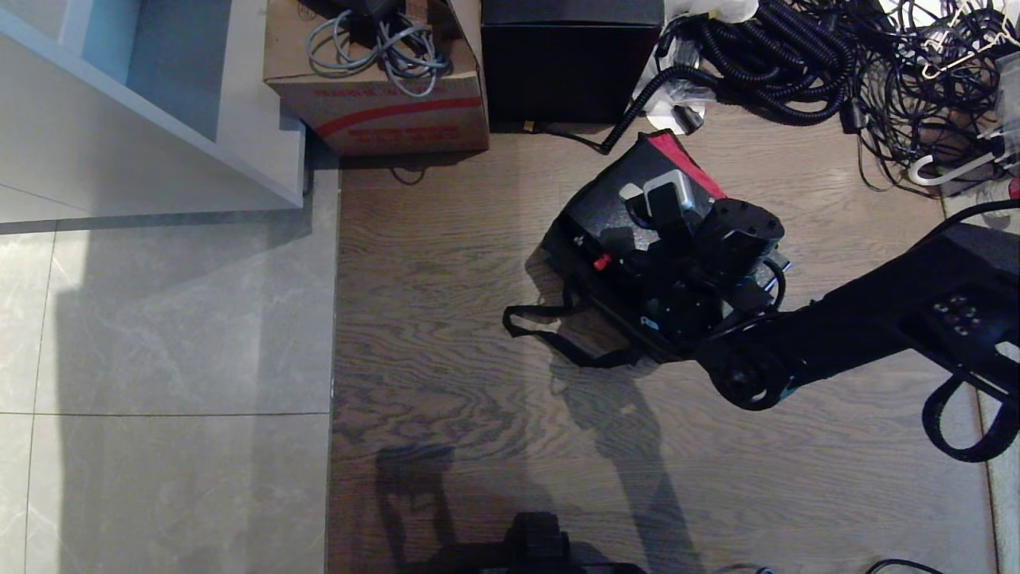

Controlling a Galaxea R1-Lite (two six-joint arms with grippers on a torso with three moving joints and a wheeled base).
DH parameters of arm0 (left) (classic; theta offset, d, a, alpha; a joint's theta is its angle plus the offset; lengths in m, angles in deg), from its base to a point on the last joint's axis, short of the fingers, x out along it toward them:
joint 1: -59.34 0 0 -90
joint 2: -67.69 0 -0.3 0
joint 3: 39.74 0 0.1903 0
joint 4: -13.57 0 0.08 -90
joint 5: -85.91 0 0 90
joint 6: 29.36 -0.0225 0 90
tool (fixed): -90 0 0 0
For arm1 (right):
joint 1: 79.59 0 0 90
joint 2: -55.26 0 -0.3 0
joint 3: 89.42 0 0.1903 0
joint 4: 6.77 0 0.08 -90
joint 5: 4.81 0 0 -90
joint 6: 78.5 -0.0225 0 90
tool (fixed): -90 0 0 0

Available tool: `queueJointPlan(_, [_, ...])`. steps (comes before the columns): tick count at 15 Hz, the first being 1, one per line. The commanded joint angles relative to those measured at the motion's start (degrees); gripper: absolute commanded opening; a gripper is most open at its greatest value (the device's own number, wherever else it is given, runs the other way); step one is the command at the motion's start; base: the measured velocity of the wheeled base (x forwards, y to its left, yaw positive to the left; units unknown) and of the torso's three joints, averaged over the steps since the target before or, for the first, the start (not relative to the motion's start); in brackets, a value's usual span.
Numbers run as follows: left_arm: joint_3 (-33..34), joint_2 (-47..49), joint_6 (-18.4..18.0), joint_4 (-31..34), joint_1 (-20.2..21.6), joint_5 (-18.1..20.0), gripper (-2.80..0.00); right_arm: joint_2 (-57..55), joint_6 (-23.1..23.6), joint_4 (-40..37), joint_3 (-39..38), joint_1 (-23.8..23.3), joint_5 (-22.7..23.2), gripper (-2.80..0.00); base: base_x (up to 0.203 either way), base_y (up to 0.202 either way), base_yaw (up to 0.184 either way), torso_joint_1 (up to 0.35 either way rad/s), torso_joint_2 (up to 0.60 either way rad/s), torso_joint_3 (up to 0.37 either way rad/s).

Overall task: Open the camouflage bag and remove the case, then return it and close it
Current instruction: Lift the black box, then release the handle

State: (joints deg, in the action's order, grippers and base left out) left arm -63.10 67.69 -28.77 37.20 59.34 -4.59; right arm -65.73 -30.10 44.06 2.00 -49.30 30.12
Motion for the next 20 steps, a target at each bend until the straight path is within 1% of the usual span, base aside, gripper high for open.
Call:
queueJointPlan(1, [0.00, 0.00, 0.02, 0.00, 0.00, -0.03, -2.80, 5.03, 0.39, -2.40, -0.56, 0.05, -0.31, -2.80, 0.000, 0.000, 0.000, 0.000, 0.00, 0.000])
queueJointPlan(7, [0.00, 0.00, 0.02, 0.00, 0.00, -0.03, -2.80, 9.72, 0.94, -6.82, -0.58, 0.12, -0.31, -2.80, 0.000, 0.000, 0.000, 0.000, 0.00, 0.000])
queueJointPlan(17, [0.00, 0.00, 0.02, 0.00, 0.00, -0.03, -2.80, 20.37, 1.45, -16.24, -0.56, 0.10, -0.22, -2.80, 0.000, 0.000, 0.000, 0.000, 0.00, 0.000])
queueJointPlan(18, [0.00, 0.00, 0.02, 0.00, 0.00, -0.03, -2.80, 21.41, 2.17, -16.76, -0.60, 0.05, -0.22, -2.80, 0.000, 0.000, 0.000, 0.000, 0.00, 0.000])
queueJointPlan(20, [0.00, 0.00, 0.02, 0.00, 0.00, -0.03, -2.80, 23.15, 5.11, -17.09, -1.25, 0.03, -0.25, -2.80, 0.000, 0.000, 0.000, 0.000, 0.00, 0.000])
